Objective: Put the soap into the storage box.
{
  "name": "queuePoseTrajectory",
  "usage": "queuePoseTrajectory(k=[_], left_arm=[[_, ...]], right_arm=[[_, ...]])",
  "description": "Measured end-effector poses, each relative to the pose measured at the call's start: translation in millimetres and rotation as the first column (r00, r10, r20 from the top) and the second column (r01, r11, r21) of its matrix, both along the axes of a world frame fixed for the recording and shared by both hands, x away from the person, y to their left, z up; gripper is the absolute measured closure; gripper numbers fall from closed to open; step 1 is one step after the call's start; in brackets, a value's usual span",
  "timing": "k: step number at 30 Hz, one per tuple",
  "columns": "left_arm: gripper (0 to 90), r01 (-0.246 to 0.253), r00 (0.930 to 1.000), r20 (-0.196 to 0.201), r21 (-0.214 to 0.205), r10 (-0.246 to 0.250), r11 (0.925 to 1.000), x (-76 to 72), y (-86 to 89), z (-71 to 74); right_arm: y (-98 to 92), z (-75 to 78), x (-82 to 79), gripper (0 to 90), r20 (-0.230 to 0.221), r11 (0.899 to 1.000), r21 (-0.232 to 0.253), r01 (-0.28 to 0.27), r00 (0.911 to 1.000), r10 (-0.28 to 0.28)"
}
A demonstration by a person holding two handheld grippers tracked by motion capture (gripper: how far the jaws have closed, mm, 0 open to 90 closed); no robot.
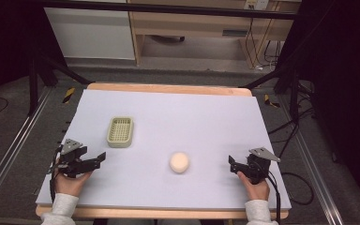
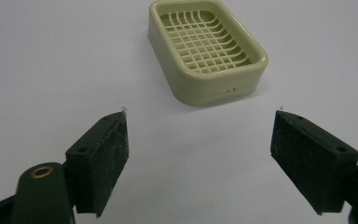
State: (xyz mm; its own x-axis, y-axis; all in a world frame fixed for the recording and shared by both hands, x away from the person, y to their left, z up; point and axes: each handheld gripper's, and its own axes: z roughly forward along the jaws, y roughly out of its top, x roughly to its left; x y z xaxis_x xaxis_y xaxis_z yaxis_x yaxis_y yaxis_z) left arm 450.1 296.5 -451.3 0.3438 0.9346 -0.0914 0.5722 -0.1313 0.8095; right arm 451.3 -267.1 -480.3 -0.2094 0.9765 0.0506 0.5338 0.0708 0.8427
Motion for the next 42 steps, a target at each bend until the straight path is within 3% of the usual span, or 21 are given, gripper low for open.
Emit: queuePoseTrajectory(k=[10, 19, 42], left_arm=[[17.8, 0.003, 0.9997, 0.026, 0.006, -0.003, 1.0000, -3.6, -8.0, 4.7], [17.3, 0.011, 0.9993, 0.036, -0.014, -0.010, 0.9998, -5.7, -12.3, 10.5], [16.7, 0.107, 0.9935, 0.040, 0.001, -0.107, 0.9943, -6.0, -47.7, 21.8]], right_arm=[[1.0, -0.3, -0.2, 4.1, -0.002, 1.000, -0.013, -0.002, 1.0000, 0.001], [2.0, -1.6, 0.3, 4.4, -0.006, 1.000, -0.013, -0.002, 1.0000, 0.002], [7.6, -5.2, 2.1, 4.4, -0.012, 1.000, -0.029, -0.011, 0.9999, 0.011]])
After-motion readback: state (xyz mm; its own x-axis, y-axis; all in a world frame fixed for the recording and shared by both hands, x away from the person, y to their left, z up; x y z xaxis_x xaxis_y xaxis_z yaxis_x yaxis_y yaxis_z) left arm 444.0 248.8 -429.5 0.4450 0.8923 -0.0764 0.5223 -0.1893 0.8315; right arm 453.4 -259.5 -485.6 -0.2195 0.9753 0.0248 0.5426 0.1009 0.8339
